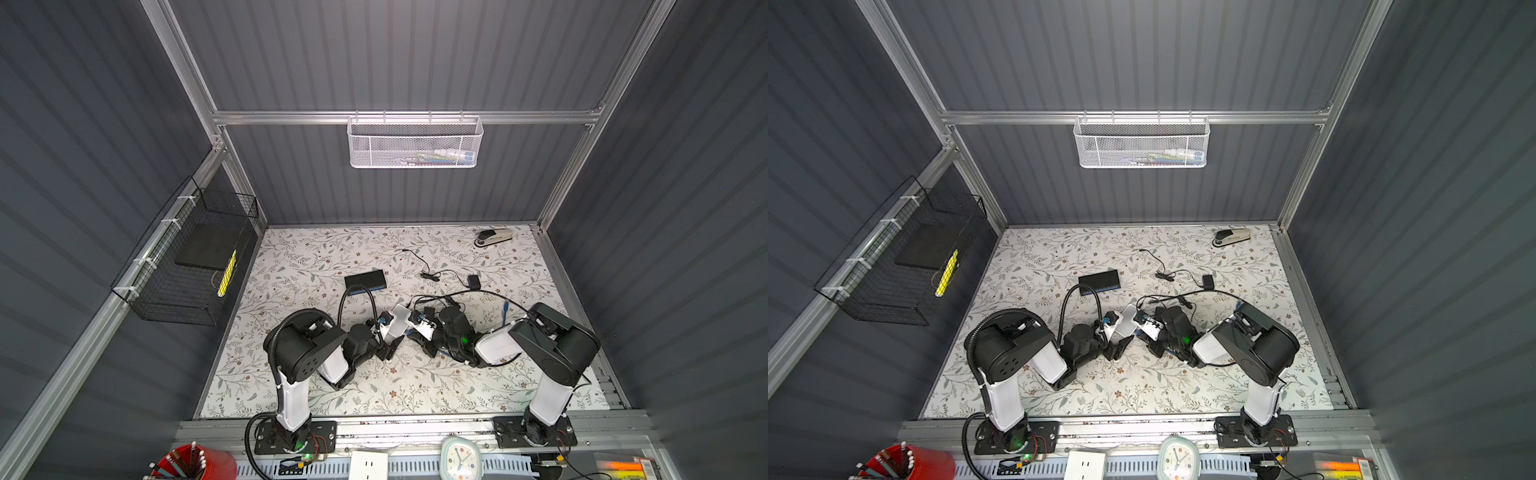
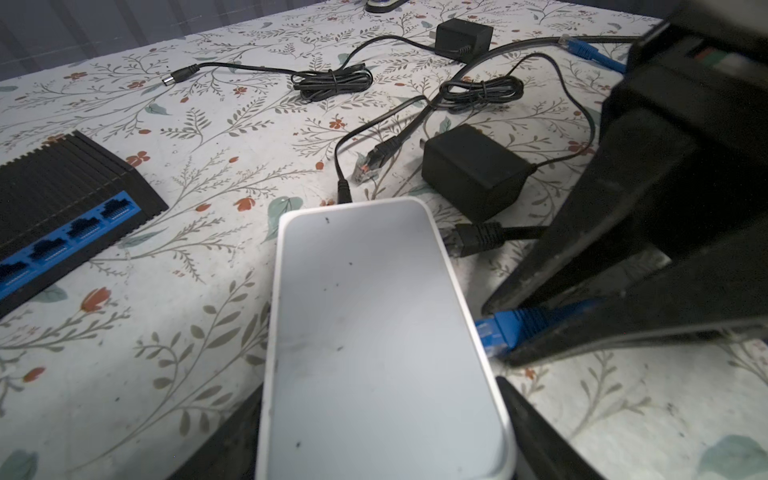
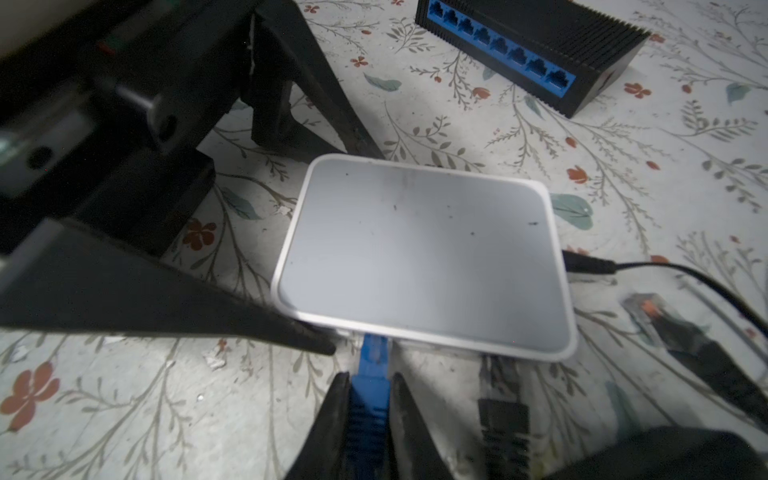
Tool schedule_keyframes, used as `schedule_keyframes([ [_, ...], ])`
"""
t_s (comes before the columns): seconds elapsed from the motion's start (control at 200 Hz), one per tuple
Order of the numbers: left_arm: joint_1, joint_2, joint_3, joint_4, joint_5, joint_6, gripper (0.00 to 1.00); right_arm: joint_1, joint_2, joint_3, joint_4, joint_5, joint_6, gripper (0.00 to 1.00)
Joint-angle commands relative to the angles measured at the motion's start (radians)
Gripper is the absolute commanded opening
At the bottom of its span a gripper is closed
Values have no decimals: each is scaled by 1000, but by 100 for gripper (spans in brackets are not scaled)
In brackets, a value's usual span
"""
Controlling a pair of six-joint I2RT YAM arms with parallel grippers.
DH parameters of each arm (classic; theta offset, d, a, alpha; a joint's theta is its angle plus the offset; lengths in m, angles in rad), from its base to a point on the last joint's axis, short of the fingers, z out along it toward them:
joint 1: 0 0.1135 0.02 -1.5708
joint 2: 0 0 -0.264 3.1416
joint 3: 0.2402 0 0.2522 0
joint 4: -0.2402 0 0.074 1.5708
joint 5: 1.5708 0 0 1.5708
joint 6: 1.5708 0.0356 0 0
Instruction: Insert the plug into the switch port
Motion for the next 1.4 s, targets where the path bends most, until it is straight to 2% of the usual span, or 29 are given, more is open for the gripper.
schedule_keyframes([
  [0.0, 0, 38, 6, -70, -7, 19, 80, 1, 24, -6, -85, 32, 3, 18],
  [0.135, 0, 23, -1, -85, 1, 35, 74, 1, 23, -6, -88, 36, 5, 17],
  [0.3, 0, 6, 13, -150, 58, 38, 51, 1, 29, 5, -112, 47, 7, 16],
  [0.35, 0, -2, 17, -166, 64, 34, 50, 1, 28, 13, -127, 58, 14, 18],
  [0.465, 1, -31, 21, -218, 50, 17, 49, 4, 13, 9, -149, 89, 34, 31],
  [0.51, -2, -46, 24, -246, 42, 9, 48, 5, 4, -4, -145, 99, 36, 32],
  [0.76, -9, -95, 32, -328, 27, -5, 41, 22, -11, -59, -136, 147, 60, 28],
  [0.925, -11, -91, 53, -362, 39, -8, 35, 42, 5, -52, -149, 161, 66, 19],
  [1.01, -11, -84, 58, -376, 41, -9, 35, 52, -1, -54, -164, 174, 80, 20],
  [1.141, -11, -96, 56, -395, 26, -7, 34, 61, -34, -97, -142, 194, 109, 32],
  [1.301, -10, -112, 55, -416, 22, -4, 34, 63, -37, -114, -139, 197, 121, 30],
  [1.396, -11, -115, 55, -421, 36, 0, 34, 63, -15, -105, -125, 190, 116, 25],
])
